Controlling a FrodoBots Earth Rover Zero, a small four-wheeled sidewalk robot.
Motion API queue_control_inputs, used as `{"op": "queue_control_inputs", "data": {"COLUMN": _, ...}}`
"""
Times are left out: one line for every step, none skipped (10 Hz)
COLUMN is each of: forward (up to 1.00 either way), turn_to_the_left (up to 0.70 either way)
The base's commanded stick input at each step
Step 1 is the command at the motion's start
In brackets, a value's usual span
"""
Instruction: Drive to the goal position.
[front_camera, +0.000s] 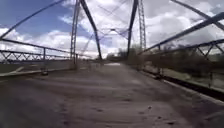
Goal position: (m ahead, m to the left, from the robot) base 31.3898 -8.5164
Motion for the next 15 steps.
{"op": "queue_control_inputs", "data": {"forward": 1.0, "turn_to_the_left": 0.0}}
{"op": "queue_control_inputs", "data": {"forward": 1.0, "turn_to_the_left": 0.0}}
{"op": "queue_control_inputs", "data": {"forward": 1.0, "turn_to_the_left": 0.0}}
{"op": "queue_control_inputs", "data": {"forward": 1.0, "turn_to_the_left": 0.0}}
{"op": "queue_control_inputs", "data": {"forward": 1.0, "turn_to_the_left": 0.0}}
{"op": "queue_control_inputs", "data": {"forward": 1.0, "turn_to_the_left": 0.0}}
{"op": "queue_control_inputs", "data": {"forward": 1.0, "turn_to_the_left": 0.0}}
{"op": "queue_control_inputs", "data": {"forward": 1.0, "turn_to_the_left": 0.0}}
{"op": "queue_control_inputs", "data": {"forward": 1.0, "turn_to_the_left": 0.0}}
{"op": "queue_control_inputs", "data": {"forward": 1.0, "turn_to_the_left": 0.0}}
{"op": "queue_control_inputs", "data": {"forward": 1.0, "turn_to_the_left": 0.0}}
{"op": "queue_control_inputs", "data": {"forward": 1.0, "turn_to_the_left": 0.0}}
{"op": "queue_control_inputs", "data": {"forward": 1.0, "turn_to_the_left": 0.0}}
{"op": "queue_control_inputs", "data": {"forward": 1.0, "turn_to_the_left": 0.0}}
{"op": "queue_control_inputs", "data": {"forward": 1.0, "turn_to_the_left": 0.0}}
